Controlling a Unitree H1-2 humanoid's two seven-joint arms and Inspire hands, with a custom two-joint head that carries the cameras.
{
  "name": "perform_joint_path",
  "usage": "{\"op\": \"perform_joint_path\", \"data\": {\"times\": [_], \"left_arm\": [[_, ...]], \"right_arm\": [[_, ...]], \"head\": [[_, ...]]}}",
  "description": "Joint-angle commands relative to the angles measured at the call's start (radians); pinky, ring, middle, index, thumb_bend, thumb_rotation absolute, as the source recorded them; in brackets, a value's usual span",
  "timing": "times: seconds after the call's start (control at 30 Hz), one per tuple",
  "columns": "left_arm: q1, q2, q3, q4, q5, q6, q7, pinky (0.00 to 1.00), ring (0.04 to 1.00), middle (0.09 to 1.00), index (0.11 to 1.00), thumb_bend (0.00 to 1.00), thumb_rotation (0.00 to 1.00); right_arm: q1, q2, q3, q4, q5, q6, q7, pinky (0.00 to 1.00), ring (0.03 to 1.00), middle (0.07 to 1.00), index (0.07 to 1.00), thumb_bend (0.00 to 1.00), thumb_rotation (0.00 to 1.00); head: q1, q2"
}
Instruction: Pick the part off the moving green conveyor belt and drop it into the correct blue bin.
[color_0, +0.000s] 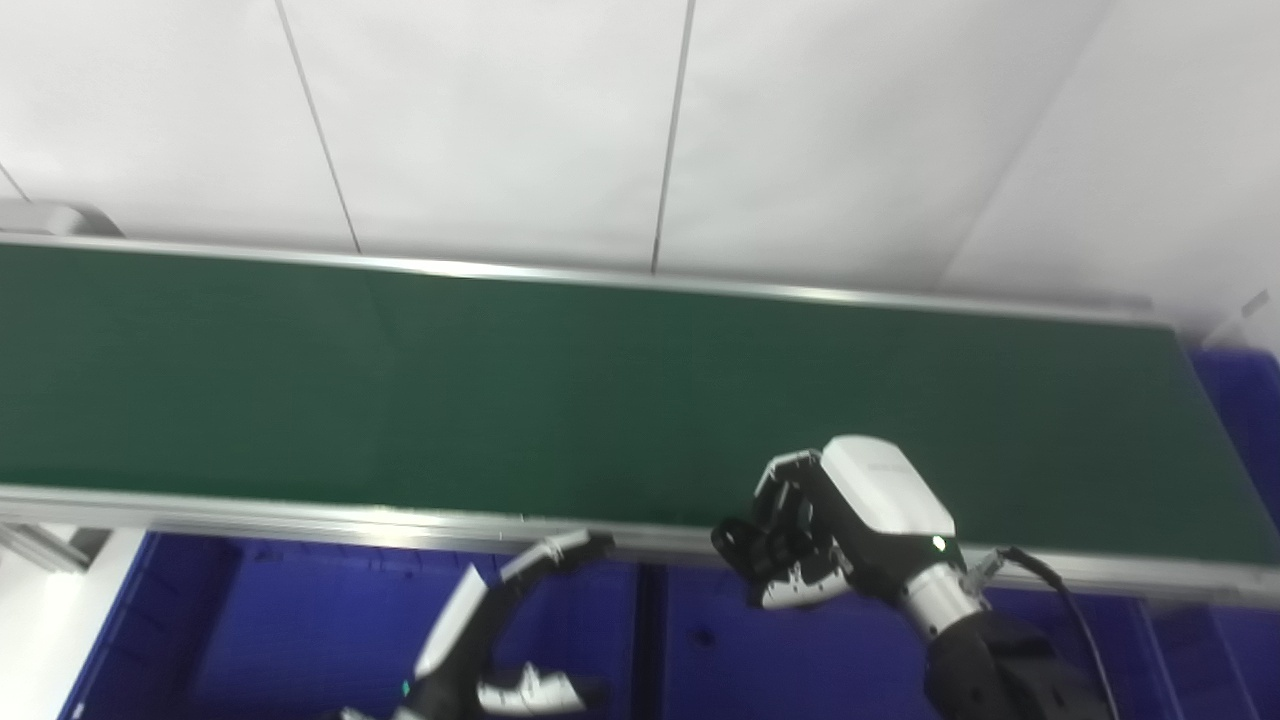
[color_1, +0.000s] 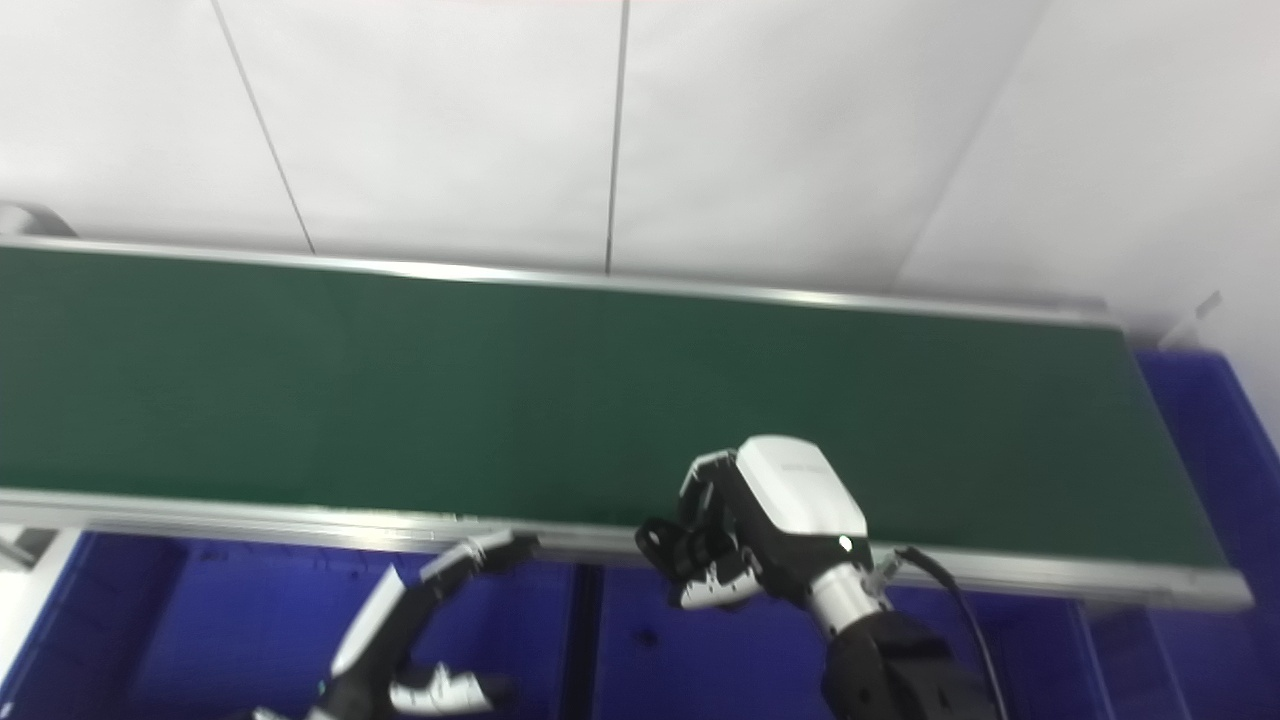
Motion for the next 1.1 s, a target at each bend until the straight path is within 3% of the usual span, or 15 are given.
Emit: {"op": "perform_joint_path", "data": {"times": [0.0,0.1,0.27,0.47,0.53,0.57,0.63,0.67,0.7,0.73,0.77,0.8,0.97,1.07], "left_arm": [[0.007,0.004,0.018,-0.041,-0.012,-0.013,-0.022,0.79,0.804,0.802,0.799,0.82,0.63],[0.013,0.001,0.042,-0.054,-0.031,-0.013,-0.052,0.77,0.794,0.799,0.796,0.81,0.62],[0.030,-0.008,0.088,-0.073,-0.062,-0.013,-0.116,0.74,0.782,0.800,0.797,0.81,0.60],[0.053,-0.020,0.136,-0.084,-0.068,-0.013,-0.162,0.74,0.781,0.801,0.796,0.81,0.61],[0.063,-0.025,0.152,-0.092,-0.073,-0.013,-0.182,0.74,0.783,0.803,0.797,0.82,0.61],[0.068,-0.028,0.160,-0.096,-0.075,-0.013,-0.192,0.74,0.783,0.804,0.797,0.82,0.60],[0.076,-0.034,0.174,-0.100,-0.078,-0.013,-0.212,0.74,0.783,0.806,0.798,0.81,0.59],[0.079,-0.036,0.180,-0.101,-0.078,-0.013,-0.220,0.74,0.784,0.807,0.799,0.81,0.59],[0.082,-0.038,0.185,-0.103,-0.077,-0.013,-0.226,0.74,0.784,0.808,0.800,0.81,0.59],[0.084,-0.040,0.190,-0.104,-0.076,-0.013,-0.232,0.74,0.784,0.808,0.800,0.81,0.60],[0.087,-0.043,0.194,-0.104,-0.074,-0.013,-0.235,0.74,0.783,0.808,0.800,0.81,0.60],[0.090,-0.046,0.198,-0.105,-0.073,-0.013,-0.240,0.74,0.786,0.808,0.800,0.81,0.59],[0.107,-0.056,0.216,-0.110,-0.051,-0.013,-0.248,0.76,0.798,0.809,0.797,0.83,0.60],[0.114,-0.055,0.216,-0.114,-0.033,-0.013,-0.240,0.77,0.801,0.809,0.799,0.82,0.60]], "right_arm": [[0.003,-0.001,0.006,-0.003,0.008,-0.060,-0.062,0.28,0.352,0.455,0.490,0.53,0.00],[0.042,-0.003,0.014,0.034,0.026,-0.060,-0.080,0.37,0.454,0.419,0.506,0.52,0.00],[0.064,-0.009,0.031,0.110,0.067,-0.082,-0.120,0.46,0.484,0.428,0.510,0.52,0.00],[0.018,-0.028,0.089,0.243,0.037,-0.117,-0.163,0.59,0.555,0.471,0.500,0.52,0.00],[-0.009,-0.035,0.123,0.290,0.003,-0.107,-0.153,0.66,0.647,0.511,0.481,0.52,0.00],[-0.018,-0.037,0.137,0.304,-0.010,-0.100,-0.148,0.71,0.699,0.627,0.491,0.51,0.08],[-0.031,-0.038,0.157,0.318,-0.023,-0.082,-0.131,0.77,0.761,0.732,0.497,0.51,0.13],[-0.034,-0.039,0.163,0.320,-0.025,-0.076,-0.124,0.83,0.806,0.788,0.670,0.56,0.20],[-0.038,-0.044,0.175,0.320,-0.041,-0.070,-0.107,0.88,0.841,0.824,0.752,0.58,0.26],[-0.041,-0.048,0.184,0.319,-0.053,-0.066,-0.096,0.95,0.894,0.871,0.814,0.61,0.37],[-0.039,-0.049,0.189,0.315,-0.062,-0.064,-0.094,0.96,0.899,0.876,0.821,0.61,0.38],[-0.031,-0.046,0.184,0.310,-0.055,-0.069,-0.110,0.98,0.935,0.910,0.842,0.64,0.44],[0.043,-0.031,0.116,0.295,0.044,-0.204,-0.377,0.98,0.947,0.947,0.860,0.71,0.36],[0.105,-0.018,0.071,0.235,0.171,-0.286,-0.460,0.98,0.966,0.974,0.892,0.71,0.39]], "head": [[-0.007,0.015],[-0.012,0.030],[-0.016,0.049],[-0.027,0.051],[-0.029,0.050],[-0.032,0.049],[-0.036,0.045],[-0.036,0.045],[-0.039,0.041],[-0.039,0.041],[-0.042,0.038],[-0.044,0.037],[-0.051,0.031],[-0.049,0.025]]}}
